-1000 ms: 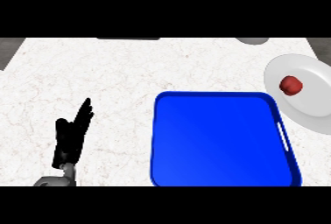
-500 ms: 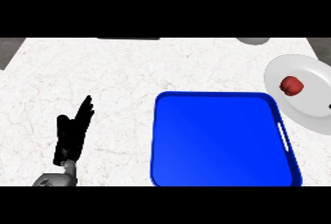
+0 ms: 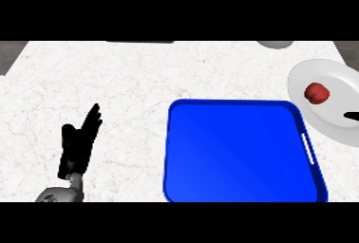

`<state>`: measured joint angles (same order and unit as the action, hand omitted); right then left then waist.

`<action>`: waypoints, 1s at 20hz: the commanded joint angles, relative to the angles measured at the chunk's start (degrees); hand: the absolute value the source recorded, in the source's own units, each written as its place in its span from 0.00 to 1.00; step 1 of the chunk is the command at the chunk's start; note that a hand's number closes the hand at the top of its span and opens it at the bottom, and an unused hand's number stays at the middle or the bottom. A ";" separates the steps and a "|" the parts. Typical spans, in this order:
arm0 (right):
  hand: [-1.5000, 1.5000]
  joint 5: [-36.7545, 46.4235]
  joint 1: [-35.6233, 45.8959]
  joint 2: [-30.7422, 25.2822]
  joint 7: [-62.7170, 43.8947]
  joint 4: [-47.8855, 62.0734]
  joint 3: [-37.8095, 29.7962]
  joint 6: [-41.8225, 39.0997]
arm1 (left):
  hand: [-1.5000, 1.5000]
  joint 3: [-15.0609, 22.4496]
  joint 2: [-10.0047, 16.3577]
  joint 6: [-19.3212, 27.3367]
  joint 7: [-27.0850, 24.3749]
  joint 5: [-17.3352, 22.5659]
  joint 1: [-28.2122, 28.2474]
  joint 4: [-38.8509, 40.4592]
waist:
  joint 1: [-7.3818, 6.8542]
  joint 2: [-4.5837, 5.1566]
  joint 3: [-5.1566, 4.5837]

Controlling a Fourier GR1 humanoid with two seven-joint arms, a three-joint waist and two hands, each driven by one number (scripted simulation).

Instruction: Pick the bell pepper from the tray and place it in the plate

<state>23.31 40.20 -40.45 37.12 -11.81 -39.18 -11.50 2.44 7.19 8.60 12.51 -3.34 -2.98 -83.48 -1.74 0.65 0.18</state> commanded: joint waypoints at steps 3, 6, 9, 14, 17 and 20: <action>0.00 -0.56 -2.95 -0.36 1.95 0.99 0.15 2.42 | 0.50 2.50 -1.47 1.42 3.50 -1.84 1.77 -6.05 | -0.29 0.01 0.07; 0.00 0.12 -1.13 -1.92 -0.29 1.37 0.84 3.52 | 0.50 2.03 -2.01 0.60 0.68 -1.63 0.03 -0.72 | -0.64 0.38 0.11; 0.00 -0.55 -2.73 -3.39 -0.37 2.06 0.46 3.09 | 0.50 -0.54 -0.30 -1.44 -0.72 0.85 0.99 -0.86 | -0.52 0.28 0.09; 0.00 -0.88 -3.67 -5.59 -0.60 2.55 0.38 2.38 | 0.50 0.05 -0.89 -0.15 -1.50 -1.08 1.18 0.15 | -0.48 0.33 0.12; 0.00 -0.82 -4.51 -6.16 -0.11 2.43 0.58 2.90 | 0.50 0.89 -0.53 -1.06 -0.08 -1.21 1.42 -1.75 | -0.51 0.26 0.12; 0.00 -1.67 -7.24 -5.86 2.66 2.84 -0.29 3.54 | 0.50 -0.17 -0.99 0.15 4.03 -0.76 -2.23 -2.29 | -0.32 0.29 0.18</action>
<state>22.30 34.50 -45.35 38.72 -9.25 -38.93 -7.92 2.41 6.37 8.36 14.09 -4.06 -3.93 -84.78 -2.13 0.99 0.34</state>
